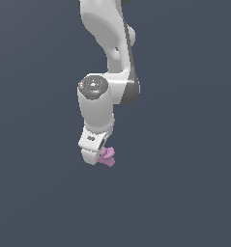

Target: Pick up the object and move it to a goal position.

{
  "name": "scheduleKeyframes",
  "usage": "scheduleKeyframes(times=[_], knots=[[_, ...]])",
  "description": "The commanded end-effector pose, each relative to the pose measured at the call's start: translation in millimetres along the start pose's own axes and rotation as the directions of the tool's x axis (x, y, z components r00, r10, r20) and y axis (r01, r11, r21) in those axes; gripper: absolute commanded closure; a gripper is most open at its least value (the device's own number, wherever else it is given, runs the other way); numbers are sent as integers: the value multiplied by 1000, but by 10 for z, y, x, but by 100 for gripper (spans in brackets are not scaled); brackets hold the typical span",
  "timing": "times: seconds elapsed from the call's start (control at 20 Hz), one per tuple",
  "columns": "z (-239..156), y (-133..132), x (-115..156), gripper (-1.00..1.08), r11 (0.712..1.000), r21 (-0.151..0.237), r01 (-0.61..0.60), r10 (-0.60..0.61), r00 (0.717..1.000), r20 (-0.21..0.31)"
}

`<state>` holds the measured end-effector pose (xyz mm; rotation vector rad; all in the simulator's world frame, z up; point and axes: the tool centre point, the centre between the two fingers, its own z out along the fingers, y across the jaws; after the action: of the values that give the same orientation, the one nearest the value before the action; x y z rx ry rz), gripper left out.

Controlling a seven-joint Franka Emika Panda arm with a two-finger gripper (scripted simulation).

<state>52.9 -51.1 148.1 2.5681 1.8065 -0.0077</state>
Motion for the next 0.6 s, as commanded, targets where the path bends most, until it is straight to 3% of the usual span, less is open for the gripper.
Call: scheduleKeyframes(times=[0.0, 0.55], knots=[[8, 26, -21, -92, 999, -1, 42, -42, 999, -2], [23, 75, -63, -92, 993, -2, 117, -117, 993, -5]])
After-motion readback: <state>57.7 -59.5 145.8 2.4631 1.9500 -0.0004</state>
